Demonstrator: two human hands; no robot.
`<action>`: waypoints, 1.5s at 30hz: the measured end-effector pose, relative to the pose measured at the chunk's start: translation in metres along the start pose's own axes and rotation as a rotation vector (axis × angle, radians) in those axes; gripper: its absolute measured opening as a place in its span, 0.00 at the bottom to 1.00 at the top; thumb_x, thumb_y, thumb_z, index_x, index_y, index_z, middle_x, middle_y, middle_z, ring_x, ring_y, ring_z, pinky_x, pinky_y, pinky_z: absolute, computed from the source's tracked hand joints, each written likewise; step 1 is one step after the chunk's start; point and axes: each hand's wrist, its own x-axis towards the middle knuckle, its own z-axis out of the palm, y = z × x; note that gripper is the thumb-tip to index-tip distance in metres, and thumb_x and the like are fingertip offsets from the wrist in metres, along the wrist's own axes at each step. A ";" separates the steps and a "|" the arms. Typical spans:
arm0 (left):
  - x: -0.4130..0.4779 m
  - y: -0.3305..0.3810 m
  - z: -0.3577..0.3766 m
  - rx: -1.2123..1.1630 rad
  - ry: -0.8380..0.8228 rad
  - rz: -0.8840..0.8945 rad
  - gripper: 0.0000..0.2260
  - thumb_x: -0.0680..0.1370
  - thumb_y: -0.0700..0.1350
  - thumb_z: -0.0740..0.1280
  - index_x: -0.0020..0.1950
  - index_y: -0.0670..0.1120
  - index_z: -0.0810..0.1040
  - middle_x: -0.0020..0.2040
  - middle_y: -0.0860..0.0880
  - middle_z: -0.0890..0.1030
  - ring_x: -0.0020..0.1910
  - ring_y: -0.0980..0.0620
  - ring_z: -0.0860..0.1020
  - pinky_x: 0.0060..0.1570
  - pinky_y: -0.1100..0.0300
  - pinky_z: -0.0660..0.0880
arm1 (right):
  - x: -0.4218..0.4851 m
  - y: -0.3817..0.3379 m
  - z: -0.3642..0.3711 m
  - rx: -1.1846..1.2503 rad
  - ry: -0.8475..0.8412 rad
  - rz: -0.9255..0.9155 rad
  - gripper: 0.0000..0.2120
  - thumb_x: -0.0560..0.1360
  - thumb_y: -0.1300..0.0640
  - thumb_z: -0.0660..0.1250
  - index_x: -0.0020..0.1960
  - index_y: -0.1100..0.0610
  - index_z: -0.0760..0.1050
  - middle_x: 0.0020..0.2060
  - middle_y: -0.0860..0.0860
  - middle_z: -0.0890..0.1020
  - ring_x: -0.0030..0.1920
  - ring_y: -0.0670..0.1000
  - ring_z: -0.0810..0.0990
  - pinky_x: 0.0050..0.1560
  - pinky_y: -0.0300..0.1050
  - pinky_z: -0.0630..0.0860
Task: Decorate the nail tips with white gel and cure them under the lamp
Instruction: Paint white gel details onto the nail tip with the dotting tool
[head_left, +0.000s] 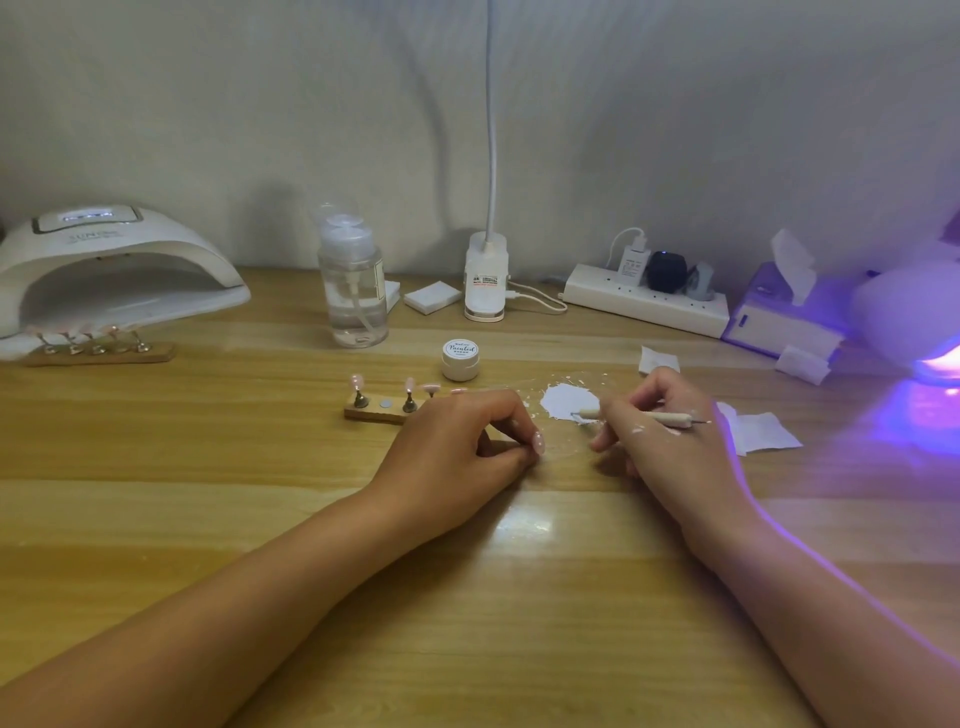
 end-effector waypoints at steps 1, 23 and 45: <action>0.000 0.000 0.000 -0.001 0.001 -0.002 0.09 0.74 0.44 0.73 0.39 0.58 0.79 0.36 0.68 0.78 0.31 0.63 0.74 0.33 0.72 0.64 | -0.001 -0.001 0.000 0.051 0.040 -0.006 0.08 0.76 0.52 0.68 0.43 0.54 0.72 0.33 0.46 0.86 0.27 0.43 0.78 0.34 0.45 0.73; 0.000 0.001 -0.001 0.025 -0.001 0.009 0.13 0.73 0.43 0.73 0.37 0.60 0.75 0.34 0.72 0.76 0.29 0.61 0.73 0.32 0.71 0.62 | -0.030 -0.019 0.015 0.329 -0.129 0.050 0.09 0.62 0.56 0.67 0.26 0.49 0.69 0.23 0.57 0.80 0.21 0.47 0.74 0.23 0.36 0.69; 0.001 -0.001 -0.001 0.023 -0.004 -0.007 0.09 0.73 0.44 0.73 0.40 0.58 0.78 0.36 0.70 0.78 0.31 0.60 0.75 0.33 0.70 0.64 | -0.030 -0.017 0.016 0.334 -0.141 0.012 0.09 0.62 0.57 0.67 0.30 0.54 0.66 0.23 0.58 0.79 0.21 0.47 0.73 0.23 0.33 0.67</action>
